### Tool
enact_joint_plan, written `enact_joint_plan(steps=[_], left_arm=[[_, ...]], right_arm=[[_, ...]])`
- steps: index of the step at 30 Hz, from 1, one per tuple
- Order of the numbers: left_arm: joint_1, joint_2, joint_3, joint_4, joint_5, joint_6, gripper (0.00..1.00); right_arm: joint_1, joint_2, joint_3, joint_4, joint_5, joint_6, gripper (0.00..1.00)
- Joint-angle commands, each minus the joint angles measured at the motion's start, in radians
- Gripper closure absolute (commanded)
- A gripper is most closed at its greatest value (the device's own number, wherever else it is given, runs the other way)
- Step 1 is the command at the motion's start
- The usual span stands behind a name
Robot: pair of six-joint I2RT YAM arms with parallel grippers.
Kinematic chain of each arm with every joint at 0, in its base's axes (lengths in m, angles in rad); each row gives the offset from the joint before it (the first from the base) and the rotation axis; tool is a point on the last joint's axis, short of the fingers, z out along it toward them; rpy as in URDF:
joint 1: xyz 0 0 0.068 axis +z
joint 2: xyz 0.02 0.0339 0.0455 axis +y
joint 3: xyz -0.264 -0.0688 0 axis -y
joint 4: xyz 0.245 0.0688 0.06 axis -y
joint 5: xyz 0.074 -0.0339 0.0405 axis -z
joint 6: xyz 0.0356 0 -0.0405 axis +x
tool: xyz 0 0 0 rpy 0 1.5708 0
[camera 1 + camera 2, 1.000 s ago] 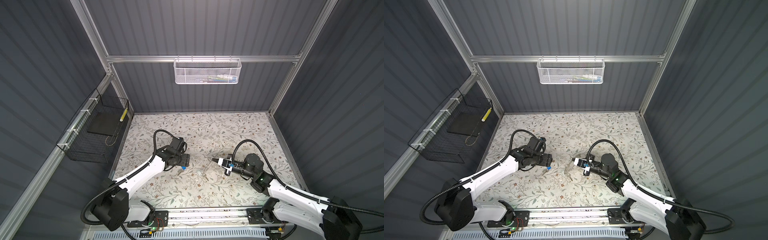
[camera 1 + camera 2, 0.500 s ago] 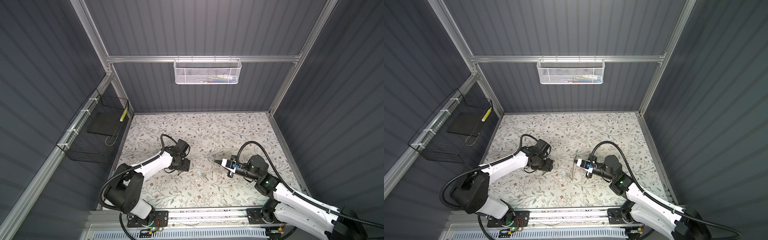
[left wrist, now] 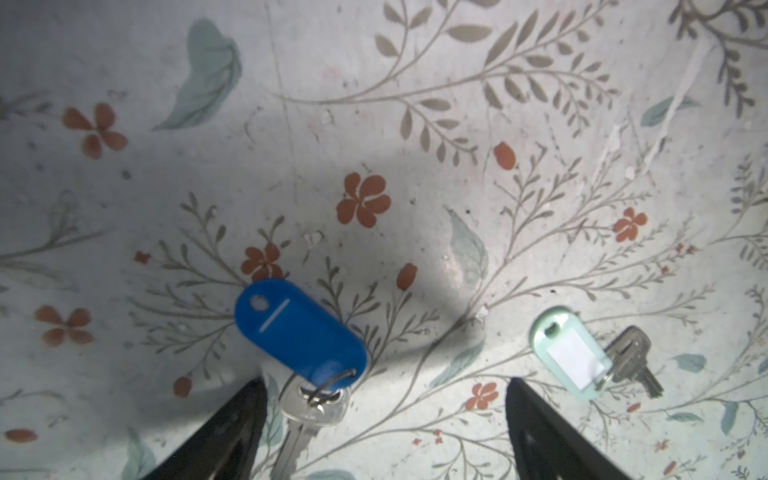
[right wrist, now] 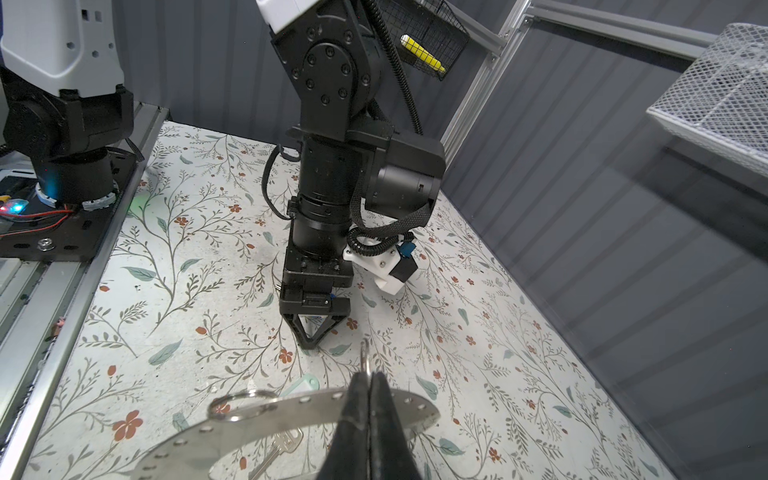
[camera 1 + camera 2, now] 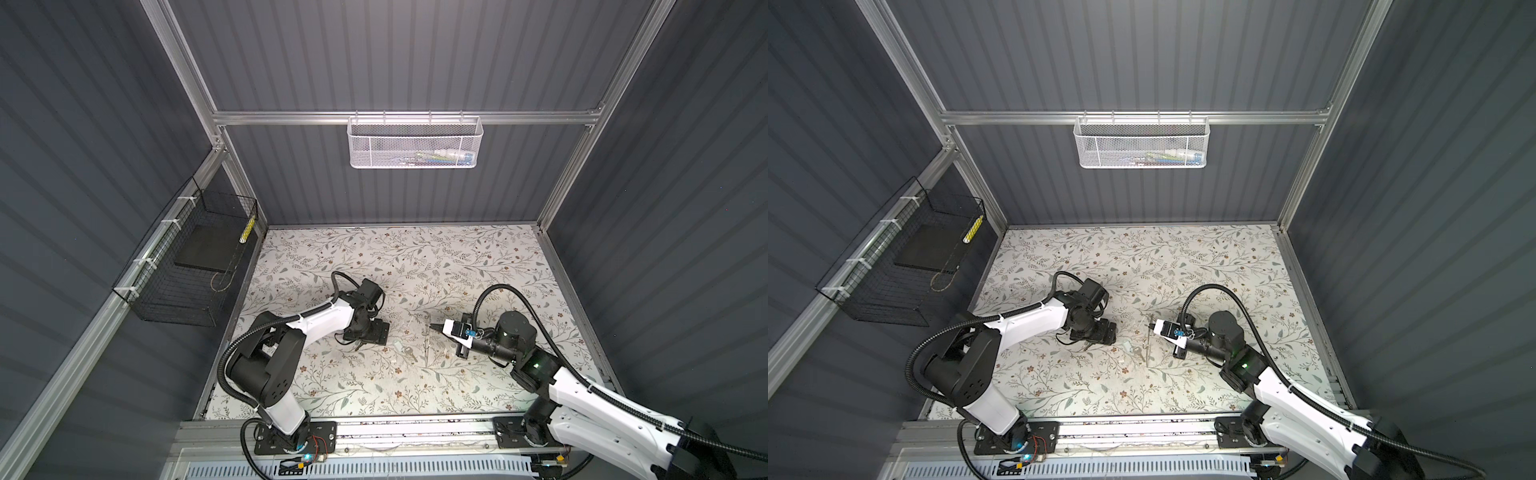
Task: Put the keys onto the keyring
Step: 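Move the left gripper down over the blue-tagged key on the table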
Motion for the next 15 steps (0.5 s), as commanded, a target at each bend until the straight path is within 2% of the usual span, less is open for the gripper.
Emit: enact_joint_plan(steps=[1, 6, 12, 15], left_arm=[[0.002, 0.014, 0.002, 0.004, 0.08, -0.019, 0.09], [-0.026, -0.008, -0.022, 0.036, 0.16, -0.099, 0.1], [-0.05, -0.019, -0.009, 0.053, 0.166, -0.156, 0.12], [-0.06, -0.014, 0.029, 0.0, 0.111, -0.129, 0.16]], right_arm=[[0.003, -0.008, 0.019, -0.004, -0.016, -0.002, 1.0], [0.002, -0.011, 0.018, -0.012, -0.011, -0.005, 1.0], [0.002, 0.0, 0.022, -0.009, -0.019, -0.006, 1.0], [0.002, -0.001, 0.02, -0.008, -0.019, -0.005, 1.0]])
